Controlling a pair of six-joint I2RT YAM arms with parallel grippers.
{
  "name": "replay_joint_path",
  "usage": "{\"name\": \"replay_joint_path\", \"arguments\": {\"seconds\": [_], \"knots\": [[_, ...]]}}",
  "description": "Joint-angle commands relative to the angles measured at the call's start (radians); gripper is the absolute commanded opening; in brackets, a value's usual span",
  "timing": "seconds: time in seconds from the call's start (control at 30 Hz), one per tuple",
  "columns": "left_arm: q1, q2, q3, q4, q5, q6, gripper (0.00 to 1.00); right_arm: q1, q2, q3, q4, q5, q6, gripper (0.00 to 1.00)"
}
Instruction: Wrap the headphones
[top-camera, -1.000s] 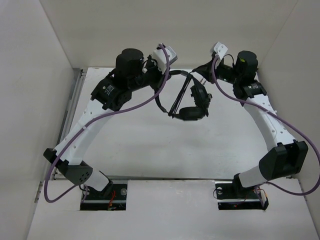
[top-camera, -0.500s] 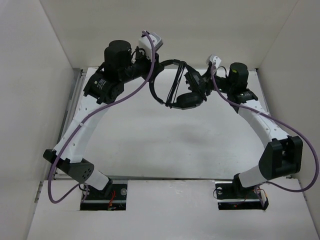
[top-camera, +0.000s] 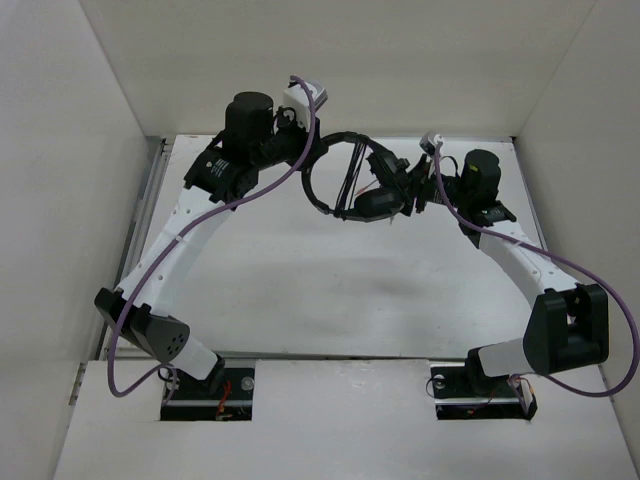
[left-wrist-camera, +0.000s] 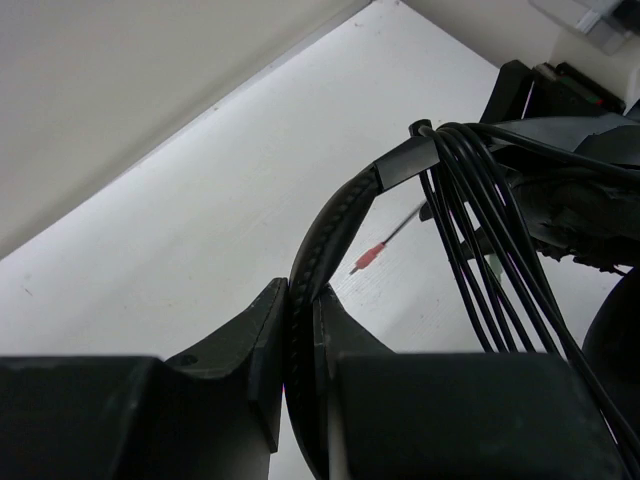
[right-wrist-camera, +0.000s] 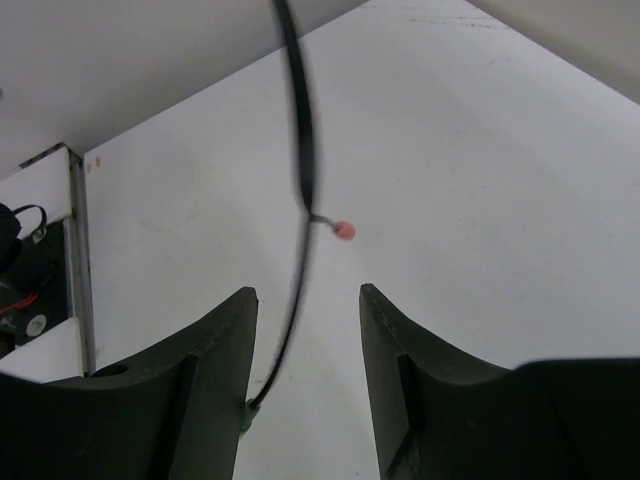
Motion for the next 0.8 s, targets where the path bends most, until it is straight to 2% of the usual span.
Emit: {"name": "replay_joint_path", "arguments": {"seconds": [0.0, 0.23, 0.4, 0.77], "knots": [[0.000, -0.056, -0.016, 0.125, 0.002, -0.043, 0.00, 0.006, -0.032, -0.001, 0.065, -0.026, 0.027, 0.53], [-0.009, -0.062, -0.022, 0.125, 0.000, -0.037, 0.00, 0.010, -0.026, 0.008, 0.083, 0.019, 0.070, 0.56], [-0.001, -0.085, -0.089, 0.137, -0.021, -0.017, 0.00, 0.001, -0.038, -0.015, 0.120, 0.020, 0.063, 0.55], [0.009, -0.157, -0.440, 0.313, -0.184, 0.002, 0.00, -0.095, -0.142, -0.061, 0.190, 0.184, 0.037, 0.52]]}}
